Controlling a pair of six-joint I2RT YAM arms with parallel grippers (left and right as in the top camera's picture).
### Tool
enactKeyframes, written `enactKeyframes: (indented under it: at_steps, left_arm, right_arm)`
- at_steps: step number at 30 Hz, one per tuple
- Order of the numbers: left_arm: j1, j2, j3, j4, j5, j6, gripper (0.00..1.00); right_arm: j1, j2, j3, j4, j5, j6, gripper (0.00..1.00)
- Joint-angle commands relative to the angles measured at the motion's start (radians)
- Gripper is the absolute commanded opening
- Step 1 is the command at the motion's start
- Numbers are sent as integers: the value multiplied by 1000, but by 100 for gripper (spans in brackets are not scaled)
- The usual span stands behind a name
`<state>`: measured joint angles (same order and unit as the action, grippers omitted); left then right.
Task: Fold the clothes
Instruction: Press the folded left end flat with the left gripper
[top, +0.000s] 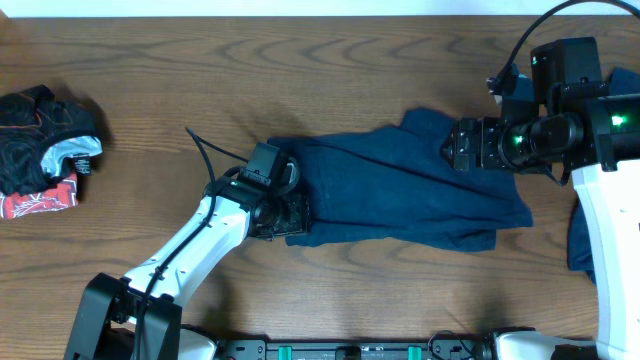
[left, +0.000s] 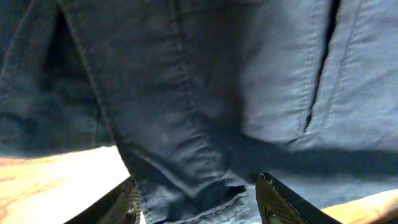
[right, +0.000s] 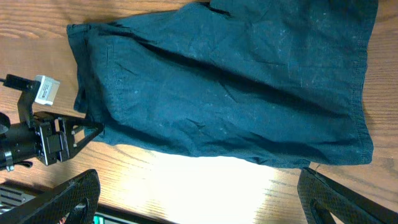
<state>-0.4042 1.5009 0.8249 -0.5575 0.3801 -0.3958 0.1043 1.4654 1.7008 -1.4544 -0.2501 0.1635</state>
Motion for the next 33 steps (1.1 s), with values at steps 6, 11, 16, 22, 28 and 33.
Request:
enactKeyframes:
  at_steps: [6, 11, 16, 22, 28, 33]
  left_arm:
    - [-26, 14, -5, 49, 28, -7, 24]
    - [-23, 14, -5, 167, 27, -55, 6]
    - [-23, 13, 21, 238, -31, -100, 6]
    - [-23, -29, 100, 233, -117, -84, 6]
    - [-23, -113, 188, 230, -311, -30, 6]
    - [15, -127, 232, 231, -399, 10, 6]
  right_arm:
    - [8, 1, 10, -8, -1, -16, 99]
    - [8, 1, 10, -16, -1, -16, 99]
    - [8, 1, 10, -24, 0, -16, 99]
    - [8, 1, 10, -19, 1, -23, 99]
    - [8, 1, 10, -16, 3, -23, 99]
    - [8, 1, 10, -17, 4, -23, 99]
